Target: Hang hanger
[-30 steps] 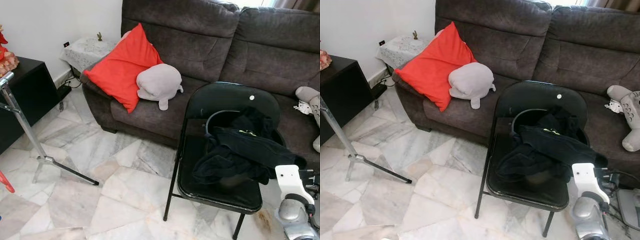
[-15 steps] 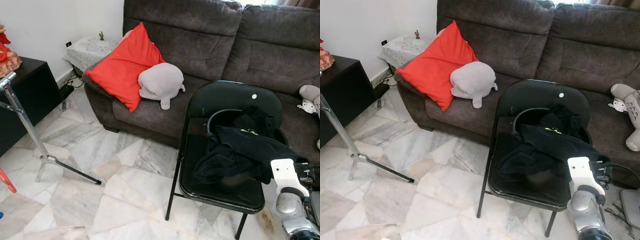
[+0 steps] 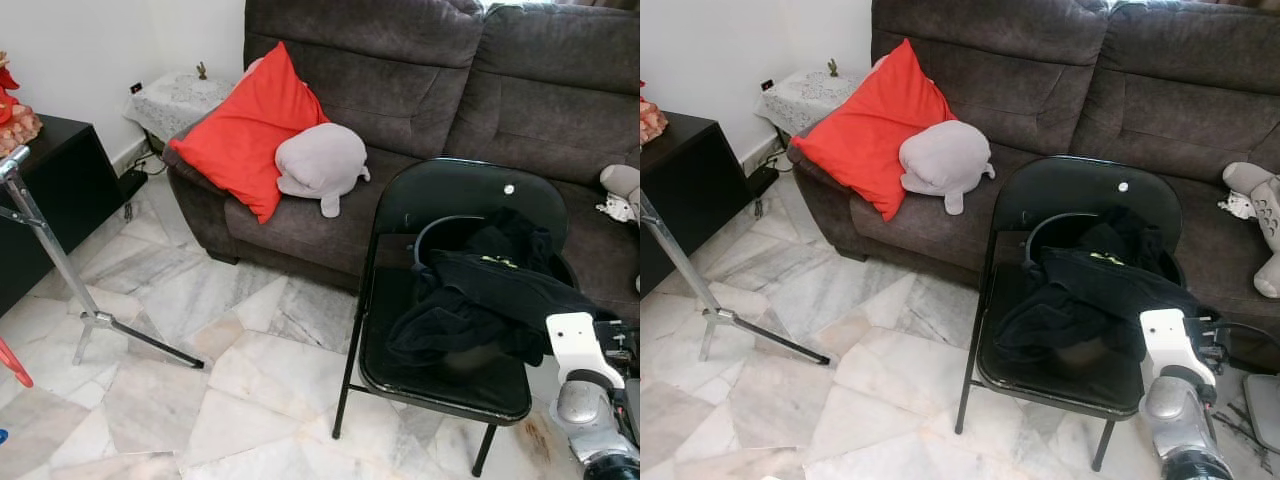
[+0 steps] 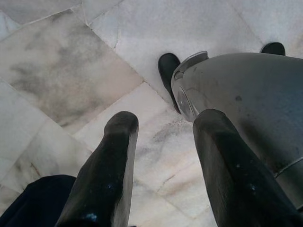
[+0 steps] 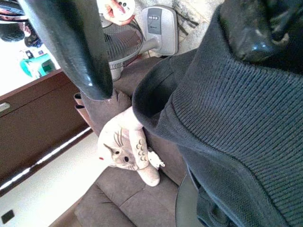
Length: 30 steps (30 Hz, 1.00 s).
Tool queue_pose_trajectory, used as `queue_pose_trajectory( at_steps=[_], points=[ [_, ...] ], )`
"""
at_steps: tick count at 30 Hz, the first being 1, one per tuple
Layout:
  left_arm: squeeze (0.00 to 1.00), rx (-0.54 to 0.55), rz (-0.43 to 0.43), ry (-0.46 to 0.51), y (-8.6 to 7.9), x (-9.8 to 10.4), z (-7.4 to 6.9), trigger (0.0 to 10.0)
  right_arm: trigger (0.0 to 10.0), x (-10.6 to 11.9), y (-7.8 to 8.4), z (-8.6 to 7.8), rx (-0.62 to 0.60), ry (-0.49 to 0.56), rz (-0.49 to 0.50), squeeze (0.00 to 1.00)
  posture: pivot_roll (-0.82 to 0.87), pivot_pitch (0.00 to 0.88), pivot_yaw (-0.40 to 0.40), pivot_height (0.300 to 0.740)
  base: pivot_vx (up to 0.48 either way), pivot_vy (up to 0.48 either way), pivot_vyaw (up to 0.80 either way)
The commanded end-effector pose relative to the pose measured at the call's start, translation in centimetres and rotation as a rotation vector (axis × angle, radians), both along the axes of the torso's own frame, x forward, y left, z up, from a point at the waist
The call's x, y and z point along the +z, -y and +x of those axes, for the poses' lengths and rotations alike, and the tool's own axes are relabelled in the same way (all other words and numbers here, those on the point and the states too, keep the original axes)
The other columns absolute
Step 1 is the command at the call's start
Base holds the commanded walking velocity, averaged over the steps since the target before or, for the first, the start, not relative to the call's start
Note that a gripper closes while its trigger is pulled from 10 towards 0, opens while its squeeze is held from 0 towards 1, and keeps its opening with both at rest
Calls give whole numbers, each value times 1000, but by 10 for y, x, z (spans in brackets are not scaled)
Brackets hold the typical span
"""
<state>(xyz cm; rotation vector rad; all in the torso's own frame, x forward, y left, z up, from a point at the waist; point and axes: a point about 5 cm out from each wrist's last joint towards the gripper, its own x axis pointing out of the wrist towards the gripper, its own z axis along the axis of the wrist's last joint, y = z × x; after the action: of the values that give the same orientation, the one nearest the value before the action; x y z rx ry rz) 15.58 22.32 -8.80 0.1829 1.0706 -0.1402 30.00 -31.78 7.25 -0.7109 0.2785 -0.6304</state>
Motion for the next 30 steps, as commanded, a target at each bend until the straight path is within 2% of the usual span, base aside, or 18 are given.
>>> queue_pose_trajectory(
  at_steps=[1, 2, 3, 4, 5, 7, 8, 9, 10, 25, 26, 27, 28, 29, 30],
  points=[
    [0, -12, 15, -21, -5, -2, -6, 10000, 0, 2, 5, -1, -1, -10, -4, 0, 36, 123, 7, 740, 0, 0, 0],
    [0, -14, 15, -21, -5, -2, -6, 10000, 0, 1, 4, -1, 2, -14, -3, 0, 42, 124, 8, 740, 0, 0, 0],
    [0, -15, 15, -21, -5, -1, -6, 10000, 1333, 0, 4, -1, 6, -18, -1, 0, 43, 124, 9, 740, 0, 0, 0],
    [0, -17, 15, -21, -5, -1, -6, 10000, 1137, 0, 3, -1, 12, -24, -1, 0, 45, 124, 10, 740, 0, 0, 0],
    [0, -17, 16, -21, -5, -1, -6, 10000, 0, 0, 3, -1, 14, -26, -1, 0, 46, 125, 10, 740, 0, 0, 0],
    [0, -16, 16, -21, -5, -1, -6, 10000, 0, -1, 3, -1, 16, -28, 0, 0, 46, 125, 11, 740, 0, 0, 0],
    [0, -16, 18, -22, -6, -1, -7, 10000, 3804, -1, 3, 0, 27, -36, 7, 0, 44, 125, 11, 740, 0, 0, 0],
    [0, -16, 18, -22, -6, -1, -7, 10000, 3804, -1, 3, 0, 27, -36, 7, 0, 44, 125, 11, 740, 0, 0, 0],
    [0, -17, 20, -23, -6, -1, -7, 10000, 10000, -1, 3, 0, 32, -45, -1, 0, 46, 124, 12, 740, 0, 0, 0],
    [0, -19, 28, -12, -9, 0, -7, 10000, 10000, 11, 13, 3, 12, -27, -35, 0, 54, 123, 18, 740, 0, 0, 0],
    [0, -20, 28, -12, -9, 0, -7, 10000, 7529, 11, 13, 3, 15, -27, -37, 0, 57, 123, 19, 740, 0, 0, 0],
    [0, -20, 28, -12, -9, 0, -7, 10000, 7529, 11, 13, 3, 15, -27, -37, 0, 57, 123, 19, 740, 0, 0, 0],
    [0, -20, 28, -12, -9, 0, -7, 10000, 2667, 11, 13, 3, 16, -28, -39, 0, 59, 124, 19, 740, 0, 0, 0],
    [0, -20, 29, -11, -9, 0, -7, 10000, 0, 11, 13, 3, 21, -31, -41, 0, 62, 126, 19, 740, 0, 0, 0],
    [0, -20, 29, -10, -9, 0, -7, 10000, 0, 11, 13, 3, 23, -34, -41, 0, 63, 126, 20, 740, 0, 0, 0]
  ],
)
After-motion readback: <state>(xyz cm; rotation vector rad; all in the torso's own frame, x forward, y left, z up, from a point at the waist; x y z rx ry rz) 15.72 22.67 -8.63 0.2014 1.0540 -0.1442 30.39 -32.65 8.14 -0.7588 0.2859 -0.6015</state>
